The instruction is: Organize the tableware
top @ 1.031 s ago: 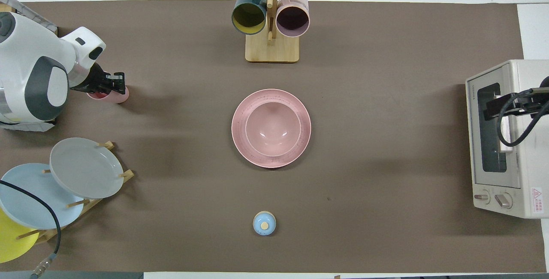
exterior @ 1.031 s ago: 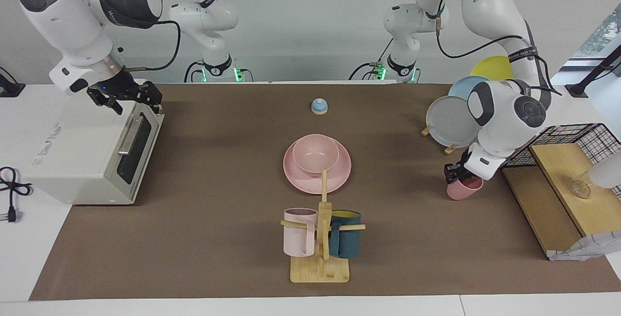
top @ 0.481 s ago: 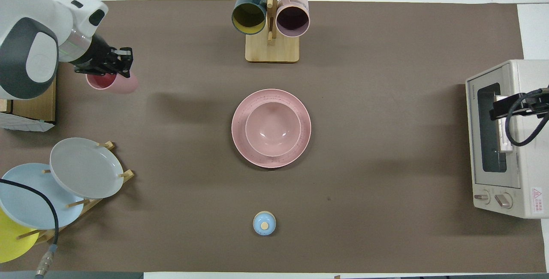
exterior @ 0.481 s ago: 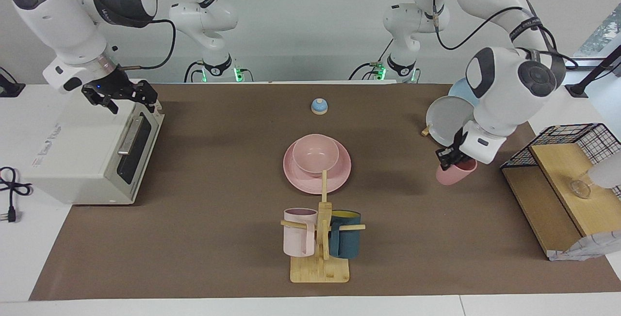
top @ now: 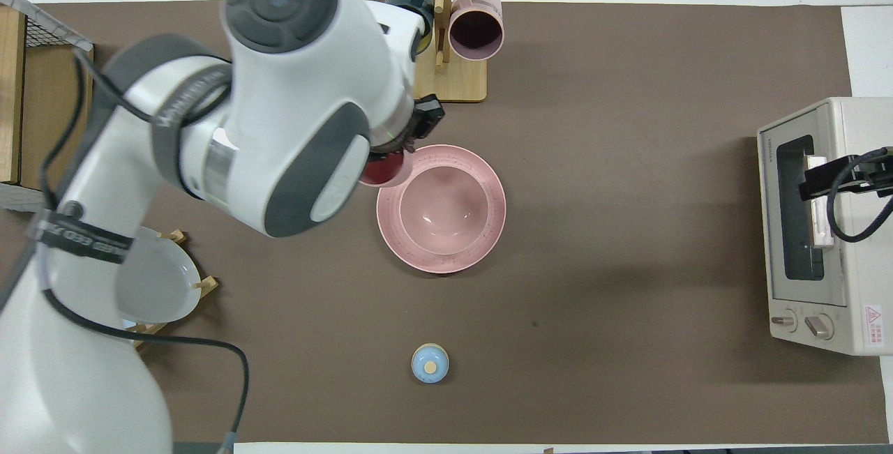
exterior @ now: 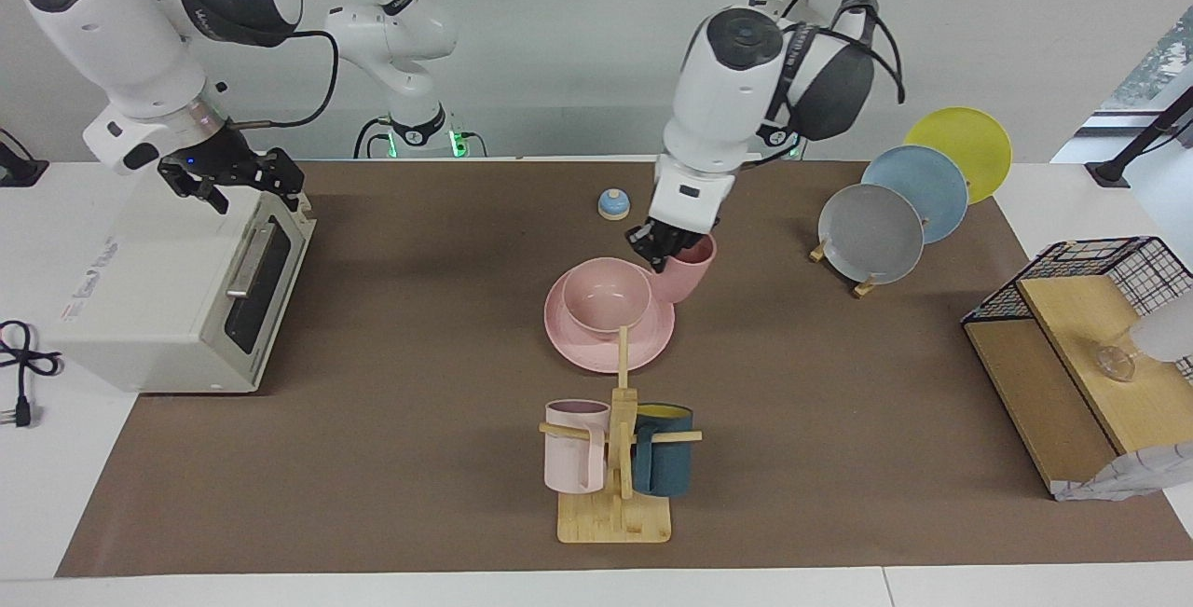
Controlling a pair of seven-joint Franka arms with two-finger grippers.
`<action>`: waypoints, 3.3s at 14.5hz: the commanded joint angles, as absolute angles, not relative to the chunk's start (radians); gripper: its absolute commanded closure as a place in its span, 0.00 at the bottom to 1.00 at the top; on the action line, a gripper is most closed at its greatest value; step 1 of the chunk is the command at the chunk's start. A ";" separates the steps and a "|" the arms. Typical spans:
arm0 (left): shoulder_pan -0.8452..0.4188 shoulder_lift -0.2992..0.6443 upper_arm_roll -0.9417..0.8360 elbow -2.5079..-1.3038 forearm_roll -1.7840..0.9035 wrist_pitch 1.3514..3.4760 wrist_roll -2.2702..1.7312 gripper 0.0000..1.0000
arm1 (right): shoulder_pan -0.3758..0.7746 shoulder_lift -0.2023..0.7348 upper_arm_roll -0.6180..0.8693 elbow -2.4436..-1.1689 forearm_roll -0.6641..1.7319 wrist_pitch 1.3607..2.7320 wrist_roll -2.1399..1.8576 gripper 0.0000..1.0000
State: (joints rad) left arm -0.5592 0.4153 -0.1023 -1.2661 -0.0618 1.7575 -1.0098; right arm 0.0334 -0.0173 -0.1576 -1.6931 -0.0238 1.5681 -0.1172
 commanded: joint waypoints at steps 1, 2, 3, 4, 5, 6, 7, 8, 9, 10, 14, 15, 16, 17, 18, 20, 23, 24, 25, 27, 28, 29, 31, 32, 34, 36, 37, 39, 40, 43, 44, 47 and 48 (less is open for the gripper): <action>-0.613 0.431 -0.080 -1.348 -0.028 1.868 -1.069 1.00 | 0.034 -0.032 -0.150 -1.690 -0.015 1.559 -0.014 0.00; -0.623 0.436 -0.080 -1.373 -0.023 1.891 -1.072 1.00 | 0.034 -0.034 -0.150 -1.690 -0.014 1.549 -0.014 0.00; -0.623 0.439 -0.080 -1.385 -0.023 1.902 -1.072 1.00 | 0.034 -0.034 -0.150 -1.690 -0.014 1.549 -0.012 0.00; -0.623 0.442 -0.081 -1.393 -0.023 1.904 -1.072 1.00 | 0.035 -0.034 -0.147 -1.690 -0.014 1.552 -0.015 0.00; -0.624 0.442 -0.081 -1.414 -0.023 1.911 -1.072 1.00 | 0.035 -0.035 -0.146 -1.690 -0.014 1.555 -0.018 0.00; -0.626 0.440 -0.081 -1.434 -0.023 1.919 -1.074 1.00 | 0.035 -0.037 -0.144 -1.692 -0.011 1.546 -0.018 0.00; -0.636 0.440 -0.081 -1.448 -0.023 1.922 -1.075 1.00 | 0.037 -0.044 -0.144 -1.697 -0.008 1.546 -0.014 0.00; -0.644 0.442 -0.081 -1.462 -0.025 1.933 -1.078 1.00 | 0.035 -0.048 -0.143 -1.697 -0.006 1.548 -0.014 0.00; -0.646 0.442 -0.081 -1.479 -0.025 1.959 -1.089 1.00 | 0.035 -0.048 -0.144 -1.697 -0.006 1.548 -0.014 0.00; -0.647 0.442 -0.081 -1.498 -0.023 1.988 -1.098 1.00 | 0.034 -0.048 -0.144 -1.698 -0.006 1.548 -0.014 0.00; -0.661 0.443 -0.081 -1.543 -0.023 2.022 -1.097 1.00 | 0.037 -0.049 -0.143 -1.697 -0.006 1.557 -0.017 0.00; -0.661 0.443 -0.081 -1.546 -0.021 2.023 -1.095 1.00 | 0.037 -0.049 -0.129 -1.695 0.000 1.562 -0.017 0.00; -0.661 0.443 -0.081 -1.545 -0.021 2.023 -1.094 1.00 | 0.037 -0.049 -0.120 -1.689 0.009 1.562 -0.015 0.00; -0.661 0.443 -0.083 -1.545 -0.023 2.023 -1.095 1.00 | 0.037 -0.049 -0.108 -1.689 0.009 1.562 -0.017 0.00; -0.661 0.443 -0.081 -1.542 -0.021 2.019 -1.095 0.62 | 0.035 -0.049 -0.097 -1.689 0.005 1.562 -0.018 0.00; -0.655 0.437 -0.080 -1.529 -0.008 1.984 -1.091 0.00 | 0.035 -0.049 -0.095 -1.689 0.002 1.562 -0.018 0.00; -0.615 0.364 -0.074 -1.511 -0.008 1.889 -1.030 0.00 | 0.035 -0.049 -0.095 -1.689 0.002 1.562 -0.037 0.00; -0.565 0.329 -0.075 -1.503 -0.012 1.847 -0.984 0.00 | 0.035 -0.049 -0.095 -1.689 0.005 1.562 -0.040 0.00; -0.522 0.287 -0.075 -1.502 -0.018 1.810 -0.939 0.00 | 0.035 -0.049 -0.095 -1.689 0.008 1.560 -0.032 0.00; -0.433 0.203 -0.074 -1.505 -0.023 1.748 -0.841 0.00 | 0.031 -0.051 -0.098 -1.690 0.012 1.557 -0.034 0.00; -0.373 0.166 -0.075 -1.506 -0.023 1.714 -0.774 0.00 | 0.031 -0.052 -0.100 -1.690 0.012 1.557 -0.034 0.00; -0.304 0.131 -0.075 -1.506 -0.023 1.672 -0.673 0.00 | 0.031 -0.052 -0.098 -1.692 0.012 1.552 -0.034 0.00; -0.197 0.085 -0.074 -1.512 -0.023 1.615 -0.481 0.00 | 0.032 -0.052 -0.098 -1.692 0.012 1.554 -0.034 0.00; -0.148 0.066 -0.074 -1.520 -0.023 1.594 -0.397 0.00 | 0.032 -0.052 -0.098 -1.692 0.012 1.554 -0.034 0.00; -0.063 0.025 -0.074 -1.557 -0.023 1.565 -0.254 0.00 | 0.031 -0.052 -0.098 -1.692 0.012 1.554 -0.034 0.00; -0.009 -0.026 -0.074 -1.636 -0.023 1.572 -0.154 0.00 | 0.031 -0.052 -0.098 -1.692 0.012 1.552 -0.034 0.00; 0.004 -0.046 -0.074 -1.673 -0.023 1.583 -0.126 0.00 | 0.031 -0.052 -0.098 -1.692 0.012 1.552 -0.034 0.00; 0.003 -0.070 -0.074 -1.722 -0.023 1.600 -0.124 0.00 | 0.031 -0.052 -0.098 -1.692 0.012 1.551 -0.034 0.00; -0.001 -0.072 -0.074 -1.726 -0.023 1.615 -0.121 0.00 | 0.031 -0.052 -0.098 -1.692 0.012 1.554 -0.034 0.00; -0.041 -0.063 -0.074 -1.713 -0.021 1.637 -0.124 0.00 | 0.031 -0.052 -0.098 -1.692 0.012 1.554 -0.034 0.00; -0.069 -0.060 -0.069 -1.707 -0.015 1.631 -0.127 0.00 | 0.031 -0.052 -0.098 -1.692 0.012 1.551 -0.034 0.00; -0.092 -0.045 -0.058 -1.660 -0.015 1.591 -0.124 0.00 | 0.031 -0.052 -0.098 -1.692 0.012 1.552 -0.034 0.00; -0.094 -0.037 -0.060 -1.645 -0.015 1.566 -0.126 0.00 | 0.031 -0.052 -0.098 -1.692 0.012 1.552 -0.034 0.00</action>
